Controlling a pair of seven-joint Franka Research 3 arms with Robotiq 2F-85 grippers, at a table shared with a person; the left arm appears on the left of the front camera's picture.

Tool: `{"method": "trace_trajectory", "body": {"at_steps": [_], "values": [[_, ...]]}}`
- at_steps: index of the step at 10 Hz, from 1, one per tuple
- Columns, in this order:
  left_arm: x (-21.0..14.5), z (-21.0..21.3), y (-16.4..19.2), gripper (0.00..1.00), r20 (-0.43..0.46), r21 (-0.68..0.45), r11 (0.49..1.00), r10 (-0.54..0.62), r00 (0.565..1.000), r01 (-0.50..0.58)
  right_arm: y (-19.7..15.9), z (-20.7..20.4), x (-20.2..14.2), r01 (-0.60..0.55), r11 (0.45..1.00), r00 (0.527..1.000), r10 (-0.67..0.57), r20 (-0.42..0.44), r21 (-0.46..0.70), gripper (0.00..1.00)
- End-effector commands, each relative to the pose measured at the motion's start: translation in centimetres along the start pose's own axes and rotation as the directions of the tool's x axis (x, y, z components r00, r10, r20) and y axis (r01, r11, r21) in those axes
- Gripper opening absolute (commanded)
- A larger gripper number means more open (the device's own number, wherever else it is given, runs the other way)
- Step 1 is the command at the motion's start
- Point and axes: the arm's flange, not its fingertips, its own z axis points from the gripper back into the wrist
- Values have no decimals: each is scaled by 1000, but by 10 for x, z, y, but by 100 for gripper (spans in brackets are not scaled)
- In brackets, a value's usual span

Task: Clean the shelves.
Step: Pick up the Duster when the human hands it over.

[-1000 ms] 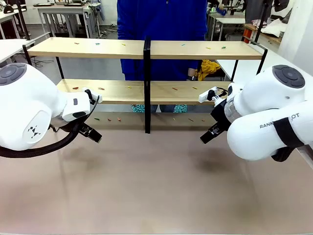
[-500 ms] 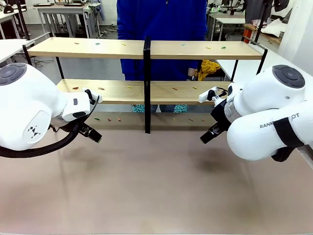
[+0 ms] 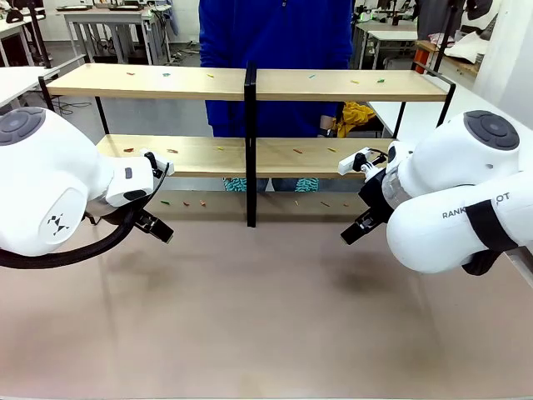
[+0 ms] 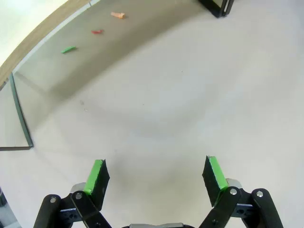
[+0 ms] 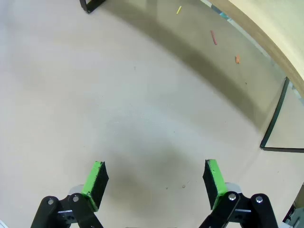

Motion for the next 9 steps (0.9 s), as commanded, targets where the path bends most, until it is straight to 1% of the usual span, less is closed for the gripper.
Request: {"method": "trace_trajectory", "body": {"at_steps": [1, 2, 3, 4, 5, 6, 7, 8, 9], "values": [[0, 0, 0, 100, 0, 0, 1000, 0, 1000, 0, 0, 0, 0, 1, 1000, 1000, -1, 0, 0, 100], [0, 0, 0, 100, 0, 0, 1000, 0, 1000, 0, 0, 0, 0, 0, 1000, 1000, 0, 0, 0, 100], [-3, 19, -2, 100, 27, -61, 998, -28, 999, 30, 3, 10, 0, -15, 1000, 998, 15, -53, -8, 100], [-8, 55, -9, 100, 62, -96, 994, -51, 997, 56, 0, 39, 0, 19, 999, 997, -15, -77, 50, 100], [-22, 101, -14, 100, 128, -99, 991, -77, 989, 90, -9, 85, -3, 93, 995, 993, -91, -70, 31, 100], [-32, 144, -26, 100, 194, -66, 992, -91, 977, 105, -12, 128, -5, 165, 986, 986, -165, -31, -15, 100], [-51, 178, -34, 100, 262, -17, 995, -86, 961, 94, -10, 171, -7, 228, 973, 974, -226, 29, -44, 100], [-65, 209, -48, 100, 310, -14, 995, -89, 946, 98, -4, 211, -11, 260, 965, 962, -255, 95, -46, 100], [-87, 236, -56, 100, 322, -40, 986, -140, 936, 161, -2, 243, -16, 285, 951, 947, -259, 192, -120, 100]]}}
